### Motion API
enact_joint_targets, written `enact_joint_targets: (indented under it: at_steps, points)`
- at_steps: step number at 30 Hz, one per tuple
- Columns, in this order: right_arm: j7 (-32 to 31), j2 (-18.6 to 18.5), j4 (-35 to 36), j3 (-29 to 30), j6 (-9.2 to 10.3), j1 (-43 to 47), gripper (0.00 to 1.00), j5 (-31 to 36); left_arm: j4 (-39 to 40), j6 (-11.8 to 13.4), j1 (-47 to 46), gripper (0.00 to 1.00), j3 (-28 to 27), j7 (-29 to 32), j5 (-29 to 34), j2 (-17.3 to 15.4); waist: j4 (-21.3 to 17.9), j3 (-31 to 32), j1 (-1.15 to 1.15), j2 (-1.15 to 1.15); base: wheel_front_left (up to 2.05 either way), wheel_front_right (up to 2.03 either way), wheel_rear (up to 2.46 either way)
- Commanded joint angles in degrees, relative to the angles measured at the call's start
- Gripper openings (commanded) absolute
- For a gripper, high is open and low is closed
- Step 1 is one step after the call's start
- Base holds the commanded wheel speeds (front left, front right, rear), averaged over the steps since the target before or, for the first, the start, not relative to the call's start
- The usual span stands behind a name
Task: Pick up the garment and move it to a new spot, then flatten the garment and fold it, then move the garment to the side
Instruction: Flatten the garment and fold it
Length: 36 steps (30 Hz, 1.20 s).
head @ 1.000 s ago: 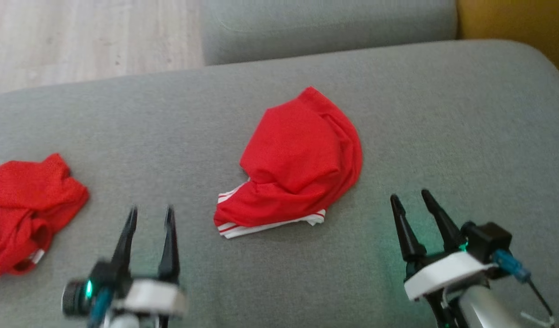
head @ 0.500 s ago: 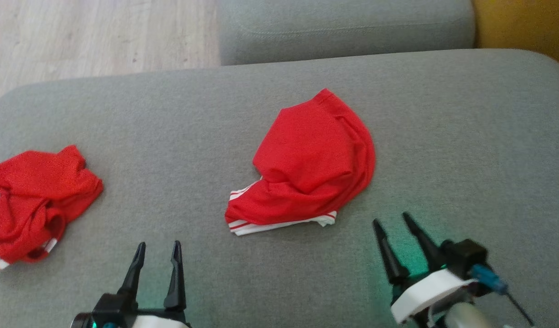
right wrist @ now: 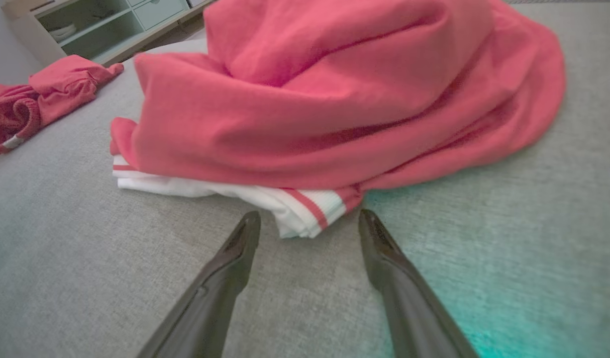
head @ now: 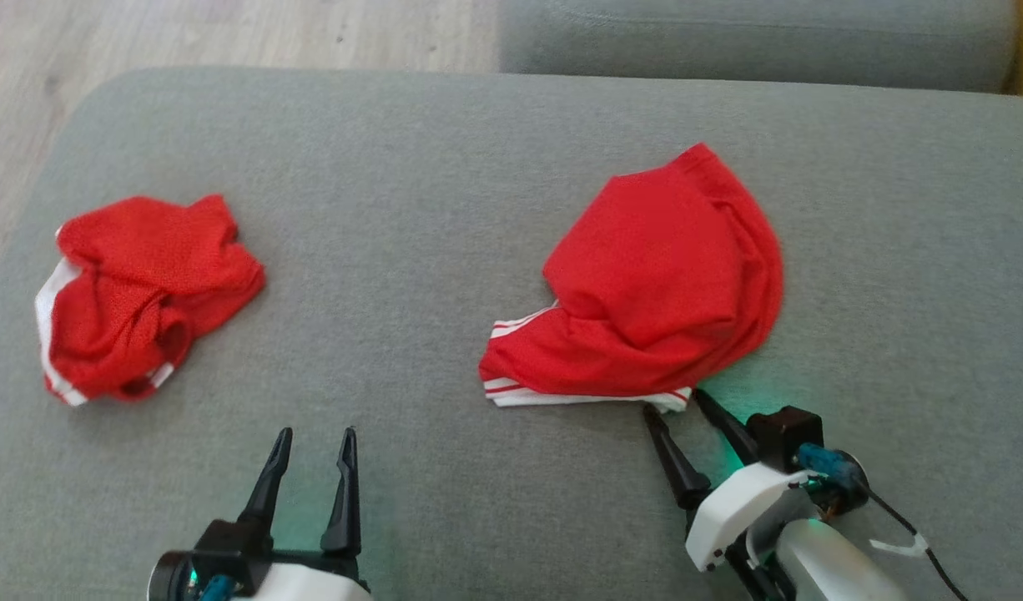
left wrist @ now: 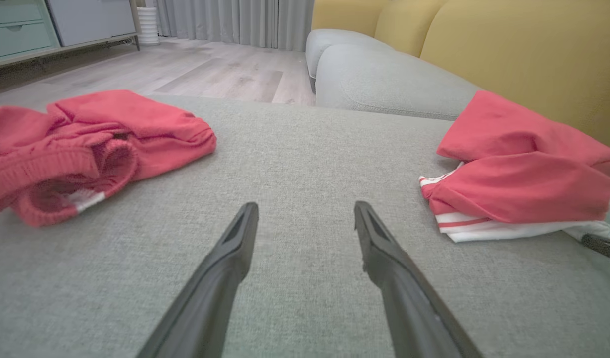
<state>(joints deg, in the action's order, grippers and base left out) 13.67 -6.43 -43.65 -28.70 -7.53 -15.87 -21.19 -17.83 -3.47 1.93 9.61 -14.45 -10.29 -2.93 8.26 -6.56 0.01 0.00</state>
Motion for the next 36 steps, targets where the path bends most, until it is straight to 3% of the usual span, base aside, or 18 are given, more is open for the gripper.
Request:
enact_joint_targets:
  at_steps: [1, 3, 4, 6, 10, 16, 24, 31, 36]
  points:
    - [0.6, 0.6, 0.4, -1.0, 0.04, -1.4, 1.0, -0.4, 1.8, 0.5, -1.9, 1.0, -1.4, -0.5, -0.4, 0.0, 0.9, -0.6, -0.01, 0.0, 0.0, 0.0, 0.0]
    - [0.9, 0.8, -0.2, -1.0, 0.04, -1.9, 1.0, -0.5, 1.9, 0.6, -1.8, 1.0, -1.5, -0.5, -0.6, 0.0, 1.1, -0.8, -0.01, 0.0, 0.0, 0.0, 0.0]
    - [1.0, 0.9, -0.4, -0.8, 0.04, -2.1, 0.88, -0.7, 2.0, 0.7, -1.8, 1.0, -1.6, -0.5, -0.6, 0.0, 1.2, -0.9, -0.01, 0.0, 0.0, 0.0, 0.0]
    - [1.2, 1.0, 0.0, -0.2, 0.04, -2.4, 0.0, -0.8, 2.1, 0.7, -1.9, 1.0, -1.7, -0.5, -0.8, 0.0, 1.1, -1.0, -0.01, 0.0, 0.0, 0.0, 0.0]
    - [1.3, 0.7, 5.5, 4.7, 0.04, -1.5, 0.0, -0.5, 2.3, 0.8, -1.9, 1.0, -1.8, -0.5, -0.8, 0.0, -0.1, -0.4, -0.01, 0.0, 0.0, 0.0, 0.0]
    - [1.3, -1.0, 19.1, 17.3, 0.04, 1.7, 0.0, 0.9, 2.0, 0.6, -0.7, 1.0, -2.2, -0.5, -1.7, 0.0, -3.5, 2.2, -0.01, 0.0, 0.0, 0.0, 0.0]
    - [1.3, -7.5, 32.6, 29.3, 0.04, -2.6, 0.0, 4.9, 1.7, 0.8, 0.8, 1.0, -1.4, -0.5, -3.7, 0.0, -8.1, 6.0, -0.01, 0.0, 0.0, 0.0, 0.0]
    - [1.3, -12.9, 35.3, 31.2, 0.04, -9.5, 0.0, 5.6, 1.5, 1.0, 0.9, 1.0, -0.9, -0.5, -4.8, 0.0, -8.3, 6.5, -0.01, 0.0, 0.0, 0.0, 0.0]
    - [1.3, -15.1, 33.9, 23.7, 0.04, -14.2, 0.0, 5.2, 0.5, 1.0, 1.7, 1.0, -0.2, -0.5, -5.5, 0.0, -6.1, 6.5, -0.01, 0.0, 0.0, 0.0, 0.0]
